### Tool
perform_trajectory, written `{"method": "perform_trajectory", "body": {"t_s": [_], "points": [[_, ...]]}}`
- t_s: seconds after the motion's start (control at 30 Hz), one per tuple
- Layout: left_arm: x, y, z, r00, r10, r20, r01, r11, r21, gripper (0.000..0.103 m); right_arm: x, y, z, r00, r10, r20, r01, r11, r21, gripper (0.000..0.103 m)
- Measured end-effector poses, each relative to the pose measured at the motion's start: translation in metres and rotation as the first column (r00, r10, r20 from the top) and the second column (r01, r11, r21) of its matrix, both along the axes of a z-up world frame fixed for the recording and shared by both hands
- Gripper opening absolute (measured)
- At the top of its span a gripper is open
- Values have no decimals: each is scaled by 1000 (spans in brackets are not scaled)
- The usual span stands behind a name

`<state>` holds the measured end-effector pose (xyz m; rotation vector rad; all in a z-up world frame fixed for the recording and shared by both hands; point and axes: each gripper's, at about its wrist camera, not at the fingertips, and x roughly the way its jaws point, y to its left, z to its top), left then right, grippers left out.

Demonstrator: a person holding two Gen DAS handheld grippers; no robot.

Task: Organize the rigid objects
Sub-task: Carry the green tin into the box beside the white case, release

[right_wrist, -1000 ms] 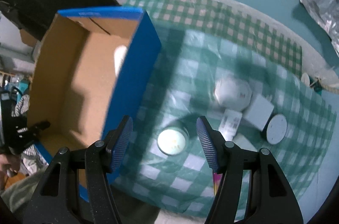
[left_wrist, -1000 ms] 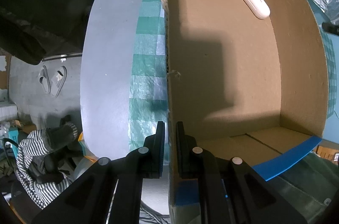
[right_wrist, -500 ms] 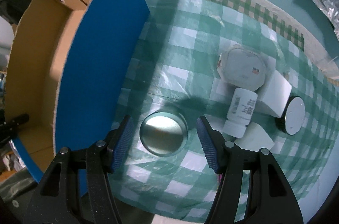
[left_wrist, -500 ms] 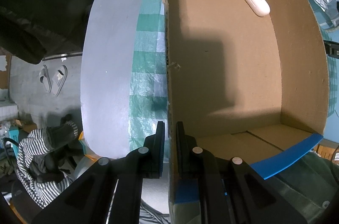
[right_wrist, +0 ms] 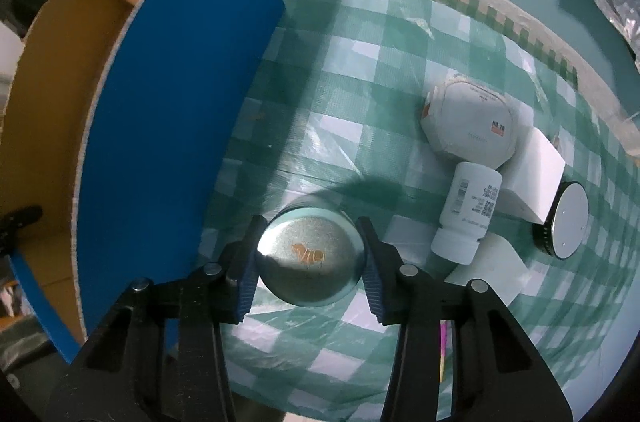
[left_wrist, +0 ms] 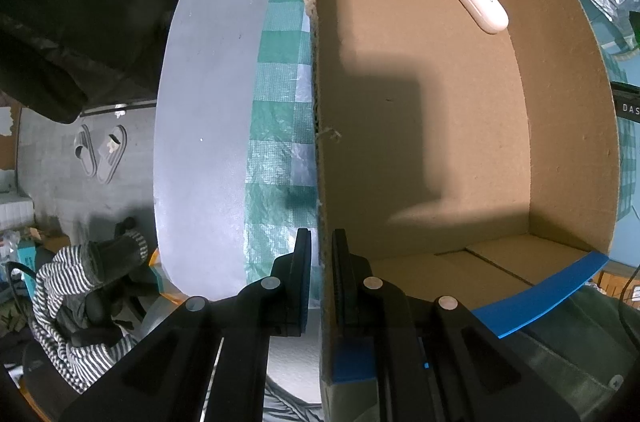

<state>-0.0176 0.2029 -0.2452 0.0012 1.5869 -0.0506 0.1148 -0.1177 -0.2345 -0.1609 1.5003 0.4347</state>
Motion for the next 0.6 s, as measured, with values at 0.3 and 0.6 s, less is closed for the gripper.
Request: {"method": "perform_trajectory", "body": {"t_s": [0.3, 0.6], "points": [[2, -1, 0, 1000, -5, -1, 5, 1000, -2, 10, -5, 4, 23, 999, 29, 15, -29, 1000, 10, 44], [2, -2, 1, 1000, -10, -1, 10, 1000, -3, 10, 3, 9, 53, 999, 37, 32, -38, 999, 29, 44]]}}
